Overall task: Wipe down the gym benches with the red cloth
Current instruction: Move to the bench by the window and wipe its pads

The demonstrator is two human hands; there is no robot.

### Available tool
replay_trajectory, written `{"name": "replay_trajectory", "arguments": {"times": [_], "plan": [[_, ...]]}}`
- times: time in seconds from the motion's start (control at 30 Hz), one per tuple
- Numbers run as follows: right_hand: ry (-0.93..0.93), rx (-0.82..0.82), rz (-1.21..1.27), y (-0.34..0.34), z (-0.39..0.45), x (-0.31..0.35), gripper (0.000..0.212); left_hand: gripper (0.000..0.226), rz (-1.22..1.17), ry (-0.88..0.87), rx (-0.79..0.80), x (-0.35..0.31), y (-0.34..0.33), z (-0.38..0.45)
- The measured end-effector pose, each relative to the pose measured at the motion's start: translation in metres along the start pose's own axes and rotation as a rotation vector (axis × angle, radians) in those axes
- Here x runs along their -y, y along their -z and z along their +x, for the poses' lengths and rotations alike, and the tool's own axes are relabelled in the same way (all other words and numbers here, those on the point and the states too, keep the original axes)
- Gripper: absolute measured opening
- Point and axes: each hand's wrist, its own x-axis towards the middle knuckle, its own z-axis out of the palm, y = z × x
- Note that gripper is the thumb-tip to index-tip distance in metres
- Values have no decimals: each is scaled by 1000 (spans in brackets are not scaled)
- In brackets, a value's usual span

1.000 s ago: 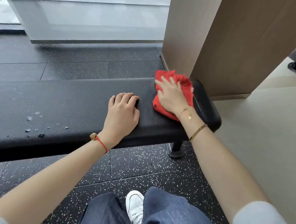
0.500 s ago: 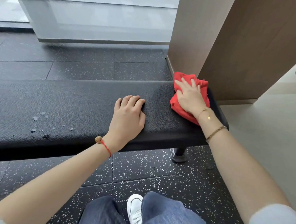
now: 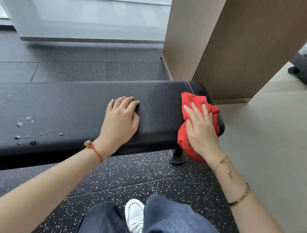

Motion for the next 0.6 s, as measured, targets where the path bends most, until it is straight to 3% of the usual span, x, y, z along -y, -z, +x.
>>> {"name": "replay_trajectory", "arguments": {"times": [0.17,0.4,0.6], "plan": [[-158,16,-26,7,41,-18,47,38,7,0,-1,-3,2,0],[-69,-18,-32,4,0,-15,48,38,5,-2,-14,-5,3,0],[-72,66,-36,10,15,-17,46,39,-8,-1,33,-6,5,-2]]}}
